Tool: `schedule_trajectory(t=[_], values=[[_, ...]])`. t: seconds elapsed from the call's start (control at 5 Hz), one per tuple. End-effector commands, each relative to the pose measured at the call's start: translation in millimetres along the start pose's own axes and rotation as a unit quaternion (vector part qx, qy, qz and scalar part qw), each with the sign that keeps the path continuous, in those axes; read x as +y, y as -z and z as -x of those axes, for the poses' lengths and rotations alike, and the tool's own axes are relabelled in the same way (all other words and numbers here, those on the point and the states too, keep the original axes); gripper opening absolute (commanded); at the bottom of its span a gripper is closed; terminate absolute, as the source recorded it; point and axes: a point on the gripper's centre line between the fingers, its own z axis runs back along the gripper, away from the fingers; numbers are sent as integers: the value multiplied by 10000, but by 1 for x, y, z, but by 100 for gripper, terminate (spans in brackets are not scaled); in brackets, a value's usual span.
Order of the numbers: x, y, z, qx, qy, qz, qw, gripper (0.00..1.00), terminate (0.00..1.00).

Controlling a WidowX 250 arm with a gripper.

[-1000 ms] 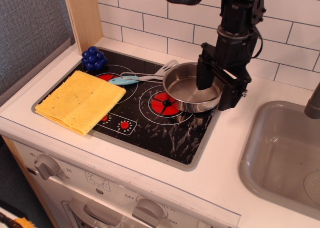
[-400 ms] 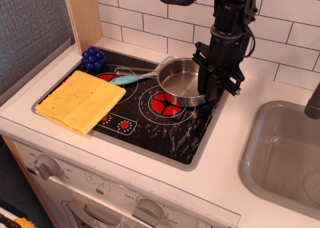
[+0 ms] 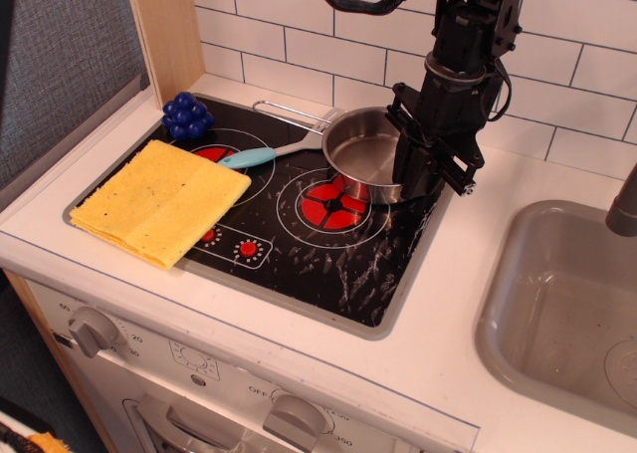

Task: Place the silver pot on the yellow cloth.

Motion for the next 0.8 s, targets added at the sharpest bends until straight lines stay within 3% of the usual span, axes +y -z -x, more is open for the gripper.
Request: schedule_trajectory(t=[0.0,0.2,0.6], values=[[-10,-64,12,-872,64,-329,9956,0,0],[2,-94,32,-1198,-225,-228,9923,0,0],[21,-98,86,-1070,-617,-297,9919,0,0]])
